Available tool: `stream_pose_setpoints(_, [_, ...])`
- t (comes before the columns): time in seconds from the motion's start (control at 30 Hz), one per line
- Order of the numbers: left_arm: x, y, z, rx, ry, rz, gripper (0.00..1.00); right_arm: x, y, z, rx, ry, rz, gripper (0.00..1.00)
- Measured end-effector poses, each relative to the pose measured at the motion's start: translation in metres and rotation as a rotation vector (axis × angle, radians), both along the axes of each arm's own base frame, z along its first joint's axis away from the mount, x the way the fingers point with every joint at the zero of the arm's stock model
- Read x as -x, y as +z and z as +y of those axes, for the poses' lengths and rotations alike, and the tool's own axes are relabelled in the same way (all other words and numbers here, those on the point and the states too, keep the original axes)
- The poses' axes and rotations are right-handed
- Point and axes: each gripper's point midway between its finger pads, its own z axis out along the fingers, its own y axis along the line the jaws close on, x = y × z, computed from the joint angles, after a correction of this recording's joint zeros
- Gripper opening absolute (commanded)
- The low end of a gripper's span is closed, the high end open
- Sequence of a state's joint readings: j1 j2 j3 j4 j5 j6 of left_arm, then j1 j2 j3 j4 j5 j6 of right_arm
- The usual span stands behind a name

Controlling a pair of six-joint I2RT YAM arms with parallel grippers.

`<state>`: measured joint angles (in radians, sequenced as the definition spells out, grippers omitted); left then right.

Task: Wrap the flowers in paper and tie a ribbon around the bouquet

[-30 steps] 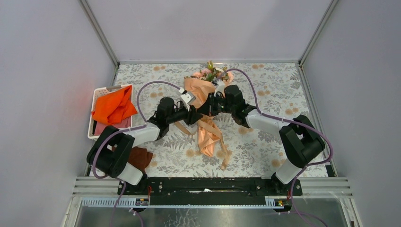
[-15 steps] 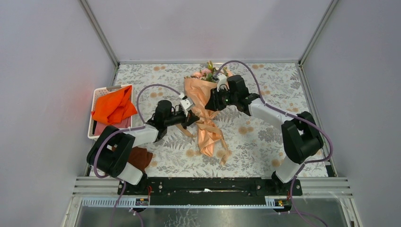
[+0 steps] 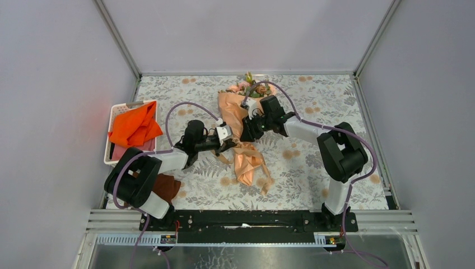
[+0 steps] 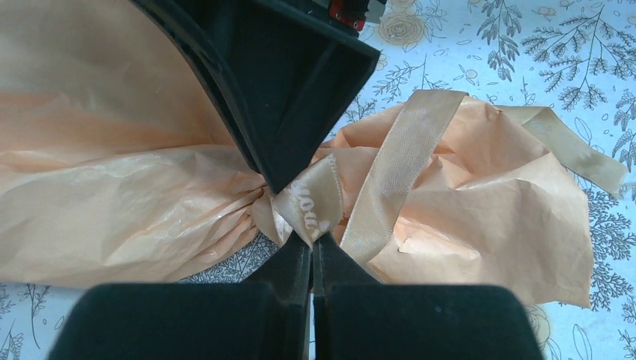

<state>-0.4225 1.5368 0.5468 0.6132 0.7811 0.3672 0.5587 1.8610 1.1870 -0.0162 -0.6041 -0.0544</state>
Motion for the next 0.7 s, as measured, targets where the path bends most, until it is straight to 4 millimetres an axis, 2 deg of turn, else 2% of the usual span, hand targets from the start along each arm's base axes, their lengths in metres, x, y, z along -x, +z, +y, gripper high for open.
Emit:
stream_pose_setpoints(0.07, [0.000,0.000,0.000,-0.002,-0.005,-0.008,0.00,0.003,-0.001,0.002,-0.005,0.028,-0.004,0.48])
stream_pose_setpoints(0.2, [-0.002,0.000,0.003,-0.004,-0.004,-0.018,0.00,0.007,-0.001,0.006,-0.026,0.077,-0.013,0.46])
stream_pose_setpoints(0.27, [-0.003,0.001,0.003,-0.004,-0.007,-0.023,0.00,0.008,-0.005,0.009,-0.033,0.093,-0.008,0.36])
stream_pose_setpoints(0.37, [-0.002,0.001,0.003,-0.003,-0.012,-0.026,0.00,0.009,-0.010,0.011,-0.039,0.109,0.001,0.09])
stream_pose_setpoints(0.43, [-0.002,0.001,0.003,-0.002,-0.014,-0.027,0.00,0.009,-0.013,0.011,-0.037,0.109,0.008,0.00])
stream_pose_setpoints(0.57, [-0.002,0.002,0.005,-0.004,-0.030,-0.046,0.00,0.006,-0.012,0.010,-0.035,0.095,-0.001,0.00])
stream_pose_setpoints(0.7, [0.004,0.000,0.003,-0.025,-0.100,-0.109,0.00,0.000,-0.003,-0.003,-0.039,0.030,-0.019,0.00])
